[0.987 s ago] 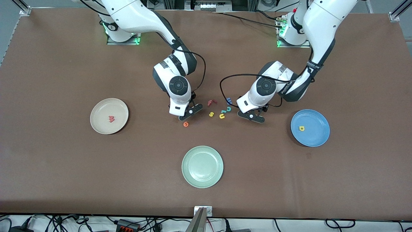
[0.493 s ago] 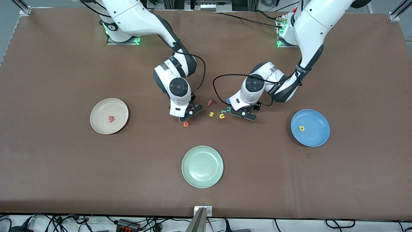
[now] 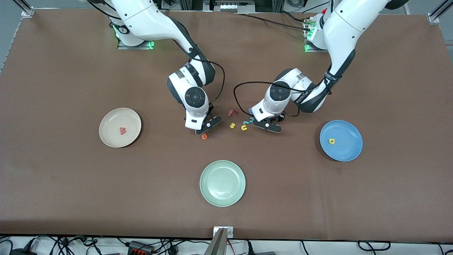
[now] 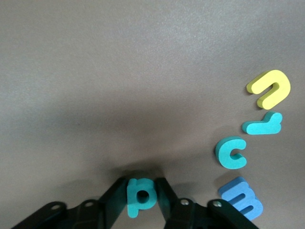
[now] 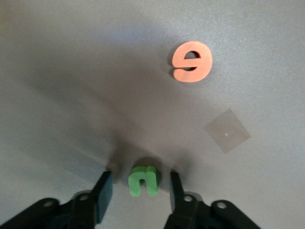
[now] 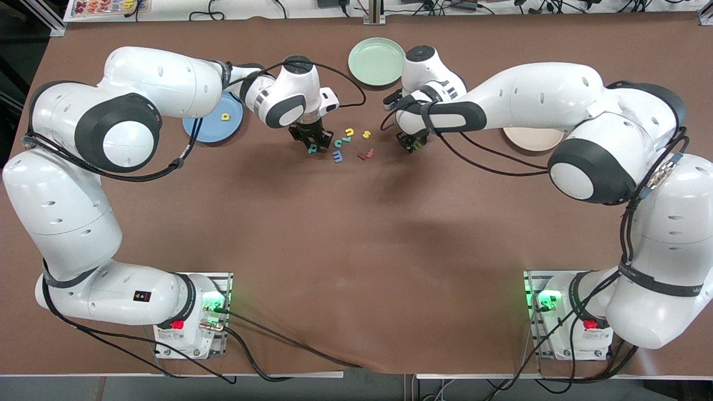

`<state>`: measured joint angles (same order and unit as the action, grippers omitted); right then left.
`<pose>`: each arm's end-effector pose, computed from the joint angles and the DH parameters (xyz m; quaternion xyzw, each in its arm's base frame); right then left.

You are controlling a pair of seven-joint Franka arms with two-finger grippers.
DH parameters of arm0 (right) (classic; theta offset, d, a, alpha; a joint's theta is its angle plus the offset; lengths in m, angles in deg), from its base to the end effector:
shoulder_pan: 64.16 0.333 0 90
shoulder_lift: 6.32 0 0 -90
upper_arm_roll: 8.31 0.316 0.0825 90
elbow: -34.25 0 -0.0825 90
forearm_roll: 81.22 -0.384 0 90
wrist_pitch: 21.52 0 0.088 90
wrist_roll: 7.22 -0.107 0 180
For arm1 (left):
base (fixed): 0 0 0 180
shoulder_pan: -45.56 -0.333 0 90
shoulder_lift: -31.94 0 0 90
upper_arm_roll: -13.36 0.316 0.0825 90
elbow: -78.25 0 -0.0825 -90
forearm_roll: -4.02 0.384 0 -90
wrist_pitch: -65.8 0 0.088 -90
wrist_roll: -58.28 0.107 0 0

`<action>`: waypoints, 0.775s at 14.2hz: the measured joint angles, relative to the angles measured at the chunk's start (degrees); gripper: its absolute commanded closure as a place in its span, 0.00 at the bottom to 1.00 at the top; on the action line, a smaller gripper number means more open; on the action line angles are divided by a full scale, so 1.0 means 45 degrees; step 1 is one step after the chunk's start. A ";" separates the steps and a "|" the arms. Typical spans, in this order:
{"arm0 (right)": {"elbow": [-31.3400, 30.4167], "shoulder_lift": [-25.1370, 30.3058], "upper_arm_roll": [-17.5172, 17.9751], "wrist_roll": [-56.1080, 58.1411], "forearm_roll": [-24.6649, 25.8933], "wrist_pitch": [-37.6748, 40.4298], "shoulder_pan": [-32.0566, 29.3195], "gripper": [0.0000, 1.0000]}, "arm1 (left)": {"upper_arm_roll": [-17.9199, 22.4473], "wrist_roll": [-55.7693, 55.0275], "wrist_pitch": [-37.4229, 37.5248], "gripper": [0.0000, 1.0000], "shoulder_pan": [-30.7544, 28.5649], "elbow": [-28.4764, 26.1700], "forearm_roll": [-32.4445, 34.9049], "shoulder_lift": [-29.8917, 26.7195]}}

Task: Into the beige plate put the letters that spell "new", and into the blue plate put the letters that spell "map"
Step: 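Close both grippers on the green n and teal p letters, then place the n on the beige plate while the left gripper places the p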

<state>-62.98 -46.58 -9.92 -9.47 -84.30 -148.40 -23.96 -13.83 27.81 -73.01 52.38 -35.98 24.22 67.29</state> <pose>0.5094 0.4106 0.1723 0.9508 0.2957 -0.0901 0.0223 0.4940 -0.3298 0.1696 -0.9889 0.1390 0.0532 0.0012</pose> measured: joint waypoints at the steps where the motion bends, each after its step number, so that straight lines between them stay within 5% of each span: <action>1: -0.0001 -0.0001 0.0000 0.0002 0.0000 0.0000 -0.0005 0.62 | -0.0003 -0.0015 0.0000 0.88 -0.0005 0.0000 0.0000 -0.0003; 5: 0.0007 0.0030 -0.0057 0.0014 0.0010 0.0002 -0.0034 0.77 | -0.0002 -0.0041 0.0046 0.88 -0.0192 0.0032 0.0010 -0.0134; 11: 0.0129 0.0087 -0.0414 0.0062 0.0006 0.0019 -0.0475 0.79 | 0.0004 -0.0026 0.0957 0.88 -0.0622 0.0393 0.0023 -0.0391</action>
<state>-62.41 -46.19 -11.79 -9.19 -84.27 -148.31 -26.09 -13.82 27.70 -68.70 49.58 -34.21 24.33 65.53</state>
